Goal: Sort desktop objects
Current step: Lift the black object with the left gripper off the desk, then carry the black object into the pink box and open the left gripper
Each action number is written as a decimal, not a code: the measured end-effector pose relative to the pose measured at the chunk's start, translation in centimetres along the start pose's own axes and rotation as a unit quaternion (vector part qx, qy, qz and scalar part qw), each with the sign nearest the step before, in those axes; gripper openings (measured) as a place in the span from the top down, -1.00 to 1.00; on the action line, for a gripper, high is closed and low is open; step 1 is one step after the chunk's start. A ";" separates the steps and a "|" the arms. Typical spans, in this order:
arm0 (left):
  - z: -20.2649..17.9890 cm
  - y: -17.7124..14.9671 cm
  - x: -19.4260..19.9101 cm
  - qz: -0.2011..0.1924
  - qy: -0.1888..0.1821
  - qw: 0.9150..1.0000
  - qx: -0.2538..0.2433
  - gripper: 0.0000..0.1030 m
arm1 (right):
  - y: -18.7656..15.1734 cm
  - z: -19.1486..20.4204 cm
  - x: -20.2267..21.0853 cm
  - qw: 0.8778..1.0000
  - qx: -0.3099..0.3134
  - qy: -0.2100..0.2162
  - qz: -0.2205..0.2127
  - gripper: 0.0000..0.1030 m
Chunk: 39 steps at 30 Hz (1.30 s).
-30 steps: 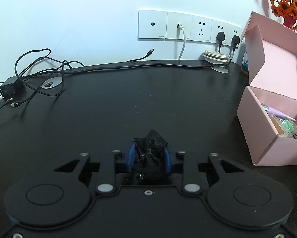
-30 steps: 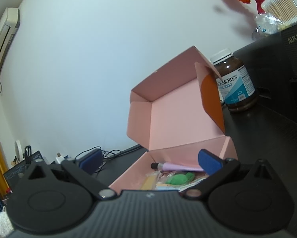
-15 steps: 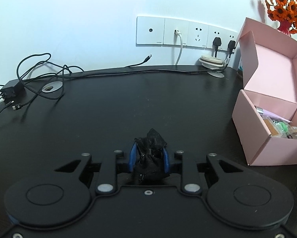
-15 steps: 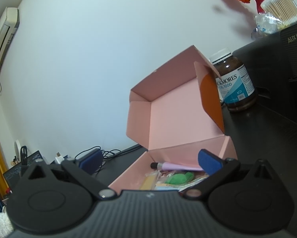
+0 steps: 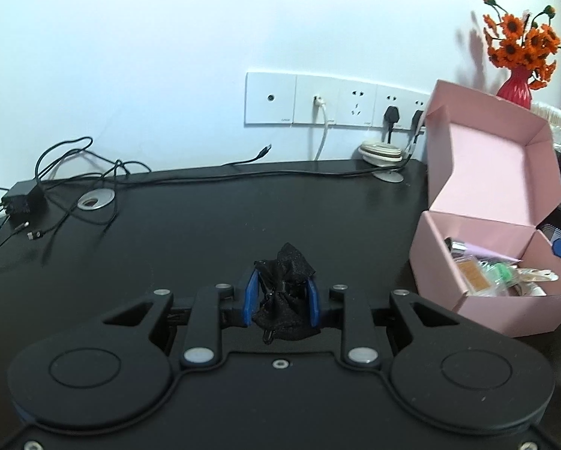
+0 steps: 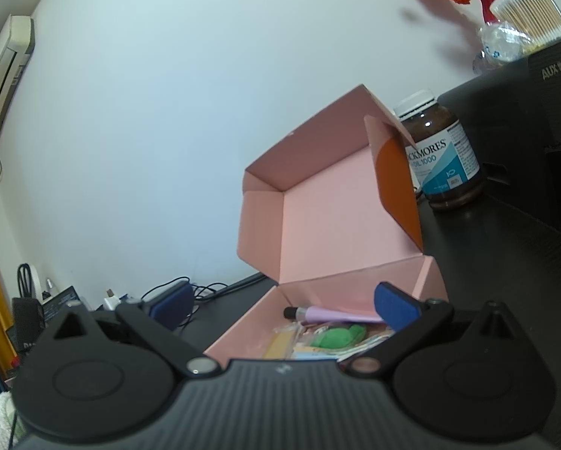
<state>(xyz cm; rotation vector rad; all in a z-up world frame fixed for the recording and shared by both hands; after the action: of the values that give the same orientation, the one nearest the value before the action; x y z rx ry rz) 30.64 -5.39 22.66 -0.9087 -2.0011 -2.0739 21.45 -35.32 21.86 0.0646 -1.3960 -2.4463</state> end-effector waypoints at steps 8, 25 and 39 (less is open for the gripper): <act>-1.5 0.6 0.8 -0.016 -0.017 1.000 -0.005 0.48 | -0.1 -0.1 -0.1 1.000 -0.002 0.001 0.001 -0.99; -3.2 1.6 2.2 -0.044 -0.026 0.998 -0.019 0.48 | 0.0 -0.2 0.0 1.000 -0.005 -0.002 0.000 -0.99; -4.3 2.2 3.0 -0.053 -0.042 0.997 -0.032 0.48 | 0.2 -0.5 0.6 1.000 -0.008 -0.019 -0.019 -0.99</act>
<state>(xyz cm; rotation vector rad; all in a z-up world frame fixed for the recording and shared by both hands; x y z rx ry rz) 27.81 -8.72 26.29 -0.9357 -2.0772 -2.2032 21.08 -35.97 21.86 0.0421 -1.4041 -2.5005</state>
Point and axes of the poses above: each gripper's, at about its wrist camera, not at the fingertips, and x roughly against the way its jaws point, z to its left, y to its top, the point moved 6 cm from there along -x, roughly the way its jaws point, and after that the axes turned 1 degree about -z, right-handed, at the moved point
